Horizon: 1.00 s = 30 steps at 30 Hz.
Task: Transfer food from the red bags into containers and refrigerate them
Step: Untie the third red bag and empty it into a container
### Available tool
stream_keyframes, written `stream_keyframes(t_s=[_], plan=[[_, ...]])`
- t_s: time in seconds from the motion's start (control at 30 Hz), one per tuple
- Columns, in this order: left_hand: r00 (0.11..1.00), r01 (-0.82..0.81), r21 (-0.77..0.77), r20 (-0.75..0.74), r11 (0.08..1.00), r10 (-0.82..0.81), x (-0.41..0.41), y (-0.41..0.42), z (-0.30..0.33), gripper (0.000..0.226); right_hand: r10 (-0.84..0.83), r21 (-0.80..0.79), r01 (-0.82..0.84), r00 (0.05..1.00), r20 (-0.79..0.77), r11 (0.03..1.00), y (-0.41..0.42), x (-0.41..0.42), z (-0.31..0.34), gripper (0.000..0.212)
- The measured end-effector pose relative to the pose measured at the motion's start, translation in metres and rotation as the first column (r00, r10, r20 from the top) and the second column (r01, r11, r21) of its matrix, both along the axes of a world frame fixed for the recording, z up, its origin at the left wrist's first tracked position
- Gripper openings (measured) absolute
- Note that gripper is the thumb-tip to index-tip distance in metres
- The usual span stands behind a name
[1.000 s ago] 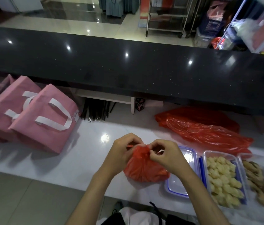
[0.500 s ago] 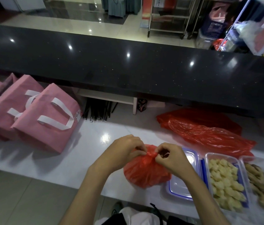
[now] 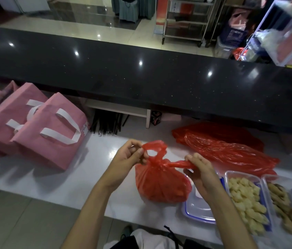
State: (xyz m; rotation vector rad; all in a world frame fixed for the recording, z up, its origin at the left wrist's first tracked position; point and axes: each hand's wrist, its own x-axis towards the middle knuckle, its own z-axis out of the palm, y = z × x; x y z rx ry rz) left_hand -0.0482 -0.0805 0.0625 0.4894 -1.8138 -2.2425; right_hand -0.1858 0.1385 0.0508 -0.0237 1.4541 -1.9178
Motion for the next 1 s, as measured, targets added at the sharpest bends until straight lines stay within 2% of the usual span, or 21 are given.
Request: stream_keyframes(t_s=[0.1, 0.2, 0.3, 0.33, 0.4, 0.43, 0.5, 0.6, 0.67, 0.83, 0.9, 1.0], plan=[[0.998, 0.037, -0.005, 0.058, 0.999, -0.037, 0.003, -0.002, 0.001, 0.027, -0.008, 0.081, 0.013, 0.998, -0.056, 0.997, 0.003, 0.003, -0.003, 0.016], [0.992, 0.039, -0.027, 0.121, 0.999, -0.036, 0.002, 0.001, 0.002, 0.052, 0.131, 0.148, -0.112, 0.984, -0.125, 0.983, 0.004, 0.012, -0.008, 0.054], [0.982, 0.053, -0.082, 0.184, 0.995, -0.038, 0.001, -0.001, -0.002, 0.052, 0.418, 0.372, -0.318, 0.880, -0.225, 0.872, 0.001, 0.017, -0.011, 0.068], [0.977, 0.068, -0.122, 0.207, 0.990, -0.041, 0.001, -0.001, -0.004, 0.051, 0.506, 0.479, -0.348, 0.825, -0.252, 0.806, 0.000, 0.019, -0.015, 0.064], [0.973, 0.095, -0.171, 0.223, 0.981, -0.056, 0.002, -0.001, -0.008, 0.045, 0.580, 0.625, -0.291, 0.747, -0.325, 0.724, -0.004, 0.024, -0.022, 0.040], [0.972, 0.114, -0.180, 0.222, 0.977, -0.072, 0.002, -0.001, -0.010, 0.039, 0.569, 0.642, -0.231, 0.725, -0.387, 0.731, -0.006, 0.025, -0.023, 0.028], [0.958, 0.200, -0.197, 0.245, 0.960, -0.149, 0.004, 0.001, -0.007, 0.016, 0.503, 0.602, -0.130, 0.701, -0.506, 0.788, -0.007, 0.026, -0.025, 0.021], [0.910, 0.386, -0.254, 0.265, 0.887, -0.320, 0.003, 0.005, -0.003, 0.049, 0.442, 0.541, -0.090, 0.695, -0.567, 0.836, -0.005, 0.024, -0.021, 0.018], [0.888, 0.444, -0.296, 0.271, 0.846, -0.372, -0.002, 0.010, -0.004, 0.052, 0.430, 0.518, -0.093, 0.690, -0.582, 0.850, -0.003, 0.026, -0.018, 0.021], [0.892, 0.429, -0.491, 0.363, 0.758, -0.270, -0.007, 0.019, -0.011, 0.047, 0.472, 0.536, -0.152, 0.703, -0.532, 0.830, -0.007, 0.040, -0.012, 0.023], [0.887, 0.446, -0.502, 0.357, 0.741, -0.292, -0.008, 0.020, -0.010, 0.040, 0.421, 0.530, -0.059, 0.684, -0.596, 0.846, -0.009, 0.037, -0.015, 0.013], [0.930, 0.353, -0.558, 0.299, 0.751, -0.215, -0.008, 0.010, -0.009, 0.018, 0.217, 0.436, 0.098, 0.758, -0.615, 0.894, -0.003, 0.030, -0.019, 0.016]])
